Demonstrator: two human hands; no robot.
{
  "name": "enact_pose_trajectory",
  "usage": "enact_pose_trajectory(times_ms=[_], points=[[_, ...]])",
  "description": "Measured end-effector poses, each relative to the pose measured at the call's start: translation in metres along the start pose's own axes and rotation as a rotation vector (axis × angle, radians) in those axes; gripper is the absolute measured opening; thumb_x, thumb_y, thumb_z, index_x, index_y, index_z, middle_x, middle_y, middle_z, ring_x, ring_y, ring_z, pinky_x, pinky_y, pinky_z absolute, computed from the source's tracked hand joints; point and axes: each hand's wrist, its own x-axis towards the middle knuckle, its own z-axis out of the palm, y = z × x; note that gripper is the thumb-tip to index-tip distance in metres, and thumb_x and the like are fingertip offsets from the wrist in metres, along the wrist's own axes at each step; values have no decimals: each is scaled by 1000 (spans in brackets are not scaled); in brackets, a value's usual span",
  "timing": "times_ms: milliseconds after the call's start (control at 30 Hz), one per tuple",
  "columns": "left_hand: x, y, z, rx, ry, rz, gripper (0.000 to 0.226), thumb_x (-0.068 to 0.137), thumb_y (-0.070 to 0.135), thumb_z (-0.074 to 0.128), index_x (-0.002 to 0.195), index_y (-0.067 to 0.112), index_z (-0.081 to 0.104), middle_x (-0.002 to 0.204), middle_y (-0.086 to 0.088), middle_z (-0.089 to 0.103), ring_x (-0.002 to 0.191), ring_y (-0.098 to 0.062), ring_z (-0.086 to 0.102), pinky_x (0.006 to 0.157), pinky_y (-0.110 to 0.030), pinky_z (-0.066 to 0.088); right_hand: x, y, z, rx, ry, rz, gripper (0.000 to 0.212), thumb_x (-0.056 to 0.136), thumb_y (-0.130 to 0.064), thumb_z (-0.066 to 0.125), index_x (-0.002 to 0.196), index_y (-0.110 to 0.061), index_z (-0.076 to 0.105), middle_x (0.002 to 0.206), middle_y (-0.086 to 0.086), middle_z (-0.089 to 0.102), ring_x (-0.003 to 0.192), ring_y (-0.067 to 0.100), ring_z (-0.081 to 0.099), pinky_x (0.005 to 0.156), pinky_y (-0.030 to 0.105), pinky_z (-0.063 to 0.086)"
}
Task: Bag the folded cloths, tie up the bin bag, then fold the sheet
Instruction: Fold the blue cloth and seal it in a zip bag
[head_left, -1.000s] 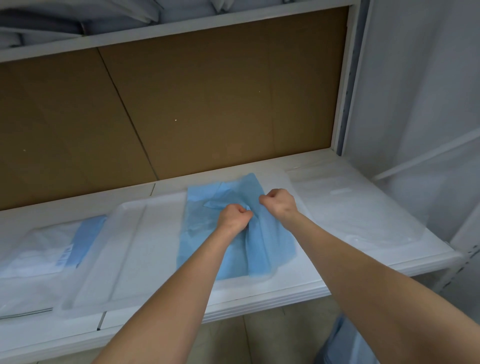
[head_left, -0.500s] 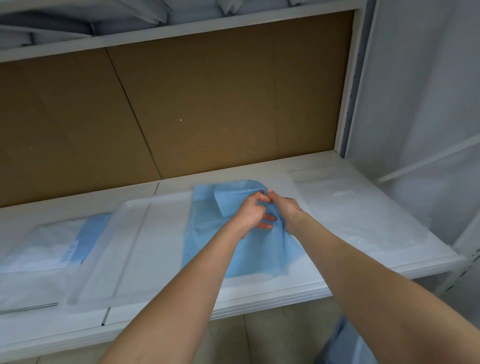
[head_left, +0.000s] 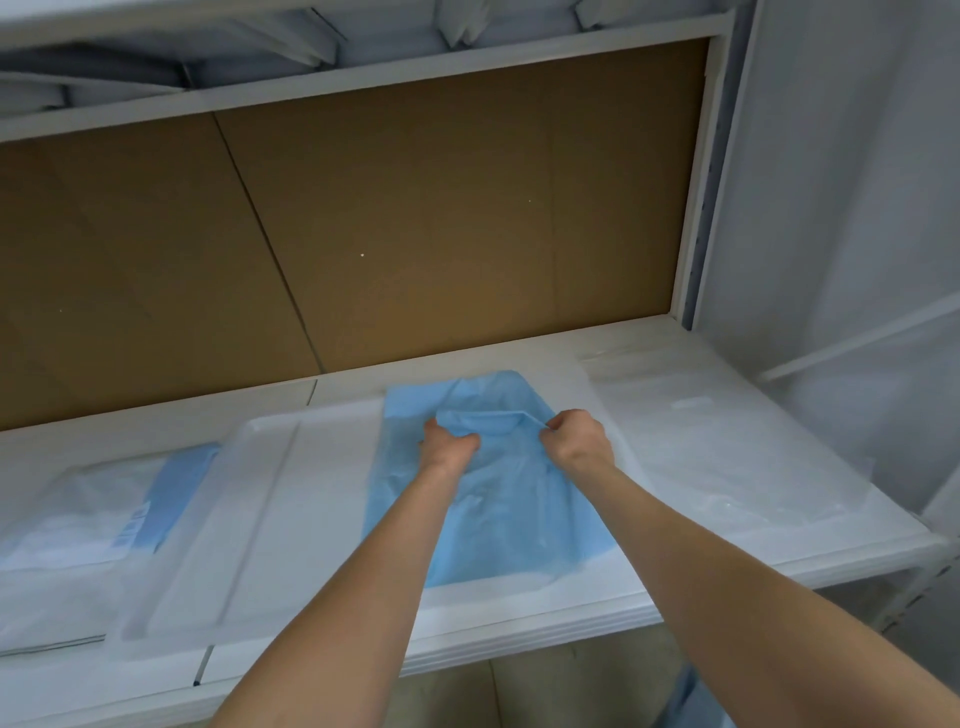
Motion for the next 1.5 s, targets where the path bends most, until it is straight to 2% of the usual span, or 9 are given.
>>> enact_pose_trajectory(times_ms=[133,267,400,567,667,833,1267,1400,1500], points=[[5,10,3,-190,-127,-48,39,85,4,54,121,15,43,81,-2,53,66,-10,49,53,-23,38,13,5,-1,179,-15,80,32,87,-20,49,57,-14,40,66,2,46,61,23,44,59,28,35],[2,35,14,-193,-258,125,58,89,-6,44,142,16,38,128,3,57,102,-12,51,67,-20,40,23,11,-6,200,16,124,25,92,-26,47,77,-7,52,86,9,53,77,27,50,68,29,39],[14,32,1,200,60,244,46,91,2,45,135,17,49,137,-7,53,115,-22,54,87,-28,47,26,14,-6,168,-8,165,31,94,-27,44,109,-4,56,111,15,59,98,32,59,76,30,45],[18,1,-39,667,253,48,52,90,22,53,140,21,37,141,-13,38,132,-31,36,104,-38,36,21,14,-5,167,-66,127,70,77,-63,59,120,-10,44,115,4,53,109,30,57,86,38,49],[20,-12,-53,694,192,-59,55,90,25,52,140,16,33,139,-17,37,129,-34,39,103,-40,39,17,12,0,100,-106,85,63,72,-48,73,117,-9,52,114,4,58,107,28,59,85,36,51],[17,-21,-64,726,165,-81,48,90,24,50,135,11,40,135,-17,42,126,-34,42,101,-39,42,10,5,14,-10,-82,31,23,78,-17,61,100,-12,62,107,8,66,97,28,63,75,30,50],[22,-44,-131,621,250,-183,47,86,21,56,128,2,45,131,-20,50,118,-36,52,93,-38,46,-7,-22,49,237,-41,113,36,88,-13,47,121,-2,54,122,18,59,112,35,58,93,39,50],[22,-50,-134,526,198,-79,28,81,20,63,104,3,62,106,-17,66,96,-33,64,73,-31,46,-14,-21,43,375,-159,166,47,78,-38,68,109,-4,57,109,13,64,100,33,64,90,44,54],[15,-43,-132,489,261,-12,27,85,23,55,103,6,65,105,-18,68,95,-34,64,77,-34,49,-19,-18,42,306,-166,143,34,71,-21,73,99,-4,62,98,12,65,94,32,67,82,39,57]])
